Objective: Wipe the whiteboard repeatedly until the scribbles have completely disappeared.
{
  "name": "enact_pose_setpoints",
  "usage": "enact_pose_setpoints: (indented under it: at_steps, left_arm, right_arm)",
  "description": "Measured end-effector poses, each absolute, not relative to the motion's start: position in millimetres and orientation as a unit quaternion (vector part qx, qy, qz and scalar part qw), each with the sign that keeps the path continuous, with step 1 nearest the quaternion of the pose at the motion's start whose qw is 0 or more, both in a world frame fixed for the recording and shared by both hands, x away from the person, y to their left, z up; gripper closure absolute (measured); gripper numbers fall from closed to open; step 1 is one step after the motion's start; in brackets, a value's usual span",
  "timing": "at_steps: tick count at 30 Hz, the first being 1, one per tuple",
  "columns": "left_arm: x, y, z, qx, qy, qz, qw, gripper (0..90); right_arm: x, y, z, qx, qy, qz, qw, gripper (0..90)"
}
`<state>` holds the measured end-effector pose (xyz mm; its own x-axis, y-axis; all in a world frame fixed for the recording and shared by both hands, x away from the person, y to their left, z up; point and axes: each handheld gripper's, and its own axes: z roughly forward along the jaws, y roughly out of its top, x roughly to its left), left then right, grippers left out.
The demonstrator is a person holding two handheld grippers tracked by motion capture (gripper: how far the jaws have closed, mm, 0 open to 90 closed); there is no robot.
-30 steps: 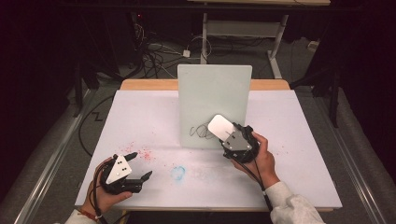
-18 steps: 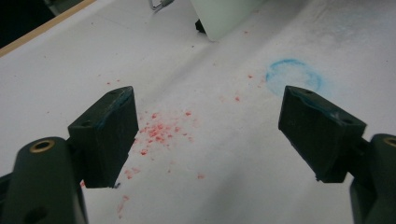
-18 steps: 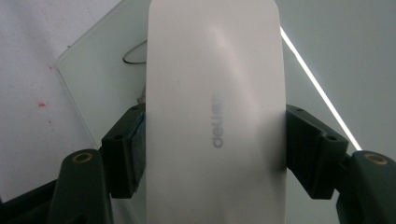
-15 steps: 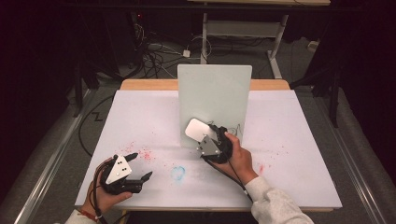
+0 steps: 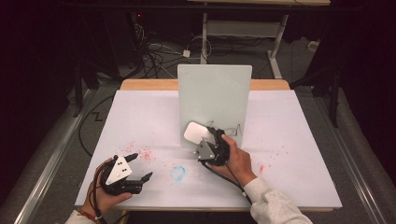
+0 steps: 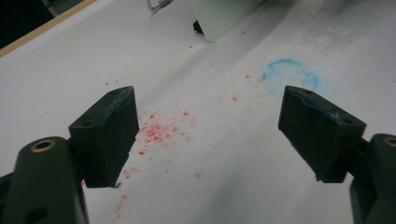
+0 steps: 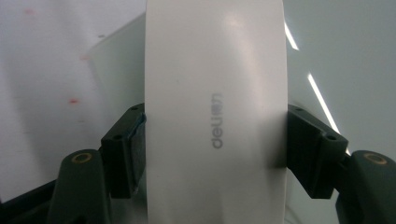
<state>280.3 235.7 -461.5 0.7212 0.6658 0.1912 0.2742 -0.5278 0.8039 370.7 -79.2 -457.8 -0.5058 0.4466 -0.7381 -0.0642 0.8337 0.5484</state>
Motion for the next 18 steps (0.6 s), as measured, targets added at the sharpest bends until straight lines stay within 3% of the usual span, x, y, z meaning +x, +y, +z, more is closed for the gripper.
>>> enact_pose_setpoints:
  at_steps: [5, 18]
  left_arm:
    - [282, 236, -462, 0.837, 0.279, 0.25, 0.399, 19.4]
    - [281, 233, -462, 0.838, 0.285, 0.253, 0.391, 20.3]
  right_arm:
    - [373, -84, -451, 0.137, 0.817, 0.277, 0.487, 31.1]
    - [360, -53, -488, 0.08, 0.842, 0.232, 0.481, 31.0]
